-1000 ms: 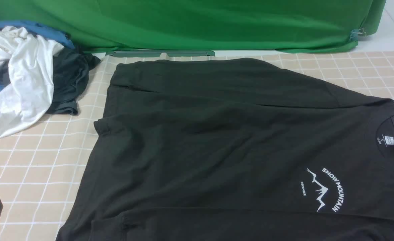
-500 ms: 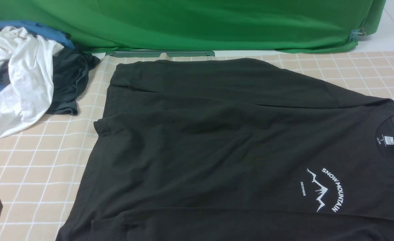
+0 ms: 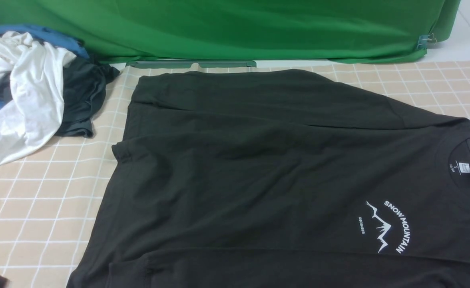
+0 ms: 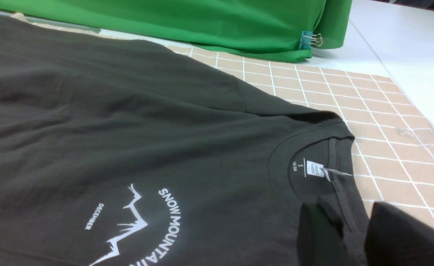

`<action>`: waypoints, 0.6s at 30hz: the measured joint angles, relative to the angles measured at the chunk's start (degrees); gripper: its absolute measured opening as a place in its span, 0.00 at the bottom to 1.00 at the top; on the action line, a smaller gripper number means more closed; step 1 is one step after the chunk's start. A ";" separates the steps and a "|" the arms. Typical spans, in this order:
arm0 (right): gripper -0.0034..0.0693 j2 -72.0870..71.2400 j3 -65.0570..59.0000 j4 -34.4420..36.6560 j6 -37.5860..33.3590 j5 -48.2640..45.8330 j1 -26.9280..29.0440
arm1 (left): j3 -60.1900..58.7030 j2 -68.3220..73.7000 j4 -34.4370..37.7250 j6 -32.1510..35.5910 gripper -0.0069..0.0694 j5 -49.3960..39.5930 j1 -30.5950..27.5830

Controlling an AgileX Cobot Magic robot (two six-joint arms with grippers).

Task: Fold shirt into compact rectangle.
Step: 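Grasp the left edge of the dark T-shirt lying flat on the table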

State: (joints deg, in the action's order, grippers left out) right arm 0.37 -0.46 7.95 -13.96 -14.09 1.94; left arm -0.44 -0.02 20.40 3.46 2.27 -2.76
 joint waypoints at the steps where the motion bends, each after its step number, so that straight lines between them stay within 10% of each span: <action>1: 0.37 0.00 0.00 0.00 0.00 0.00 0.00 | 0.00 0.00 1.71 -0.74 0.12 1.97 0.00; 11: 0.37 0.00 0.00 1.66 1.93 3.39 0.00 | 0.00 0.00 2.79 -4.67 0.12 17.37 0.00; 18: 0.37 0.00 0.00 8.45 25.44 18.30 0.00 | 5.50 0.81 -2.14 -24.88 0.12 25.25 0.00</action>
State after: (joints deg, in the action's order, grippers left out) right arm 0.37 -0.46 16.40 11.49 4.21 1.94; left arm 5.05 0.79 18.26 -21.42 27.52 -2.76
